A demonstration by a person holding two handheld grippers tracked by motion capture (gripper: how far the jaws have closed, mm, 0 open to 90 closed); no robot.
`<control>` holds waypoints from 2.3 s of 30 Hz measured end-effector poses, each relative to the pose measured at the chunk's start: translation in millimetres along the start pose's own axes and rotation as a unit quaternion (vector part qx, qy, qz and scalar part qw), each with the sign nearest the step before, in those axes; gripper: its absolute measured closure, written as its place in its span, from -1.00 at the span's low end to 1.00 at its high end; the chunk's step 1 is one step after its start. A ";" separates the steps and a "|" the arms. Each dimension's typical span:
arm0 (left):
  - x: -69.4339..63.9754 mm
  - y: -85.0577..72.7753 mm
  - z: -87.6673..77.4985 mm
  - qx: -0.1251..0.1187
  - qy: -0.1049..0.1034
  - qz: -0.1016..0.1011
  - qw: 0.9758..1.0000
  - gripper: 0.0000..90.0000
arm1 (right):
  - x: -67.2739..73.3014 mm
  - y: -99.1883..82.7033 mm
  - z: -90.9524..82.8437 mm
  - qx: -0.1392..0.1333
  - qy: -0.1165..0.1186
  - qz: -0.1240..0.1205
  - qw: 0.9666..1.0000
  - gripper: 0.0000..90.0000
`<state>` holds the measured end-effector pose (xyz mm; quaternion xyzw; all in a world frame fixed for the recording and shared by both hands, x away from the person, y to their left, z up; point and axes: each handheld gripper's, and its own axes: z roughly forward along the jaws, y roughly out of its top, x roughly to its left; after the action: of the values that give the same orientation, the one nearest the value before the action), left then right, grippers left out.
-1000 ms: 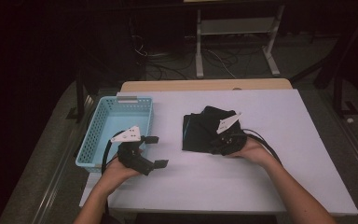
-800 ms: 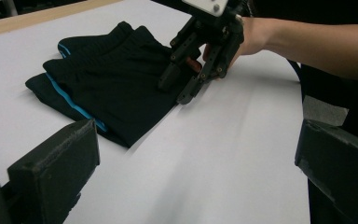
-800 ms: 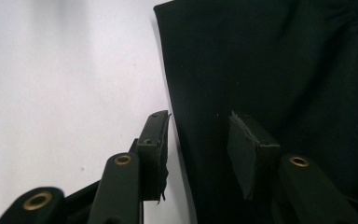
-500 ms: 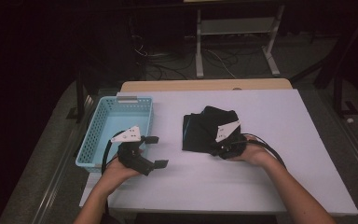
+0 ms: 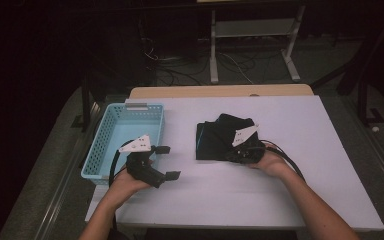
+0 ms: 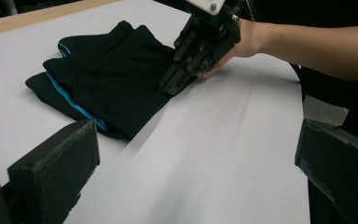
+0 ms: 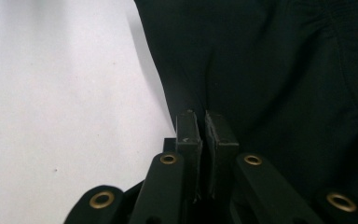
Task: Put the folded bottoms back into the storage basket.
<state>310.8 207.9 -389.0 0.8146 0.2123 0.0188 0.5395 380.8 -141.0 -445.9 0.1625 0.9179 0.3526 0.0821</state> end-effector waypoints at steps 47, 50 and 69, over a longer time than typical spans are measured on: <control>-0.2 -0.2 -0.7 -0.002 -0.003 0.000 1.000 -1.00 | 29.2 -10.5 -39.7 -0.016 0.025 0.067 0.997 0.89; -0.1 -0.1 -0.7 -0.003 -0.003 -0.001 1.000 -1.00 | 34.9 -10.9 -40.9 -0.015 0.030 0.061 0.998 0.89; 0.1 -0.1 -0.7 -0.003 -0.003 -0.002 1.000 -1.00 | 72.7 -21.6 -51.7 -0.019 0.052 0.050 0.997 0.89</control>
<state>310.7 208.6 -388.8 0.8128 0.2123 0.0162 0.5422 294.0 -162.3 -424.9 0.1880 0.9046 0.3820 0.0198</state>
